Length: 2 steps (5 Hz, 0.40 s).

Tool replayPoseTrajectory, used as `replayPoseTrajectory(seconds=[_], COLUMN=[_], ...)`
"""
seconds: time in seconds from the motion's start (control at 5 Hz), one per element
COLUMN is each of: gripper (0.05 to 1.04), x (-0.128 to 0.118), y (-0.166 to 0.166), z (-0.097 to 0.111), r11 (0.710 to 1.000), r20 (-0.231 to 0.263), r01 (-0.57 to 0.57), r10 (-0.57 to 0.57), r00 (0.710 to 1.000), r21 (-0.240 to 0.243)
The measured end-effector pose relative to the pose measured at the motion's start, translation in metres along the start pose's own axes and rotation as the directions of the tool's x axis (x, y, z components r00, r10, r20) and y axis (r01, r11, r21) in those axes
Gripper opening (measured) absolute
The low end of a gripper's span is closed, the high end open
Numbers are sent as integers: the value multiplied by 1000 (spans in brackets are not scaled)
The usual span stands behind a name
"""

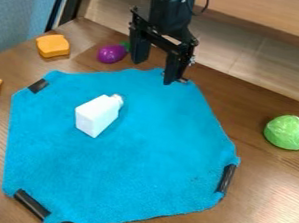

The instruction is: Fold the cloth from right to left

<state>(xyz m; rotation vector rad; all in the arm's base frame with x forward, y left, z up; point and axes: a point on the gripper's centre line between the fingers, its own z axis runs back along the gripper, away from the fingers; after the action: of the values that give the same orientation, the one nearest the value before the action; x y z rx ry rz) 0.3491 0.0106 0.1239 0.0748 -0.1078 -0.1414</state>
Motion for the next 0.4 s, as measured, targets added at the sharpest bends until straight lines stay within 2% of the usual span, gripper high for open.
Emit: replayPoseTrajectory(seconds=[0.2,0.4], gripper=[1000,1000], x=[-3,-12], y=[-3,-24], z=[-14,-31], r11=[1000,997], r20=[-39,-51], r01=[0,26], r10=[0,-30], r00=[999,998], r21=[-13,-67])
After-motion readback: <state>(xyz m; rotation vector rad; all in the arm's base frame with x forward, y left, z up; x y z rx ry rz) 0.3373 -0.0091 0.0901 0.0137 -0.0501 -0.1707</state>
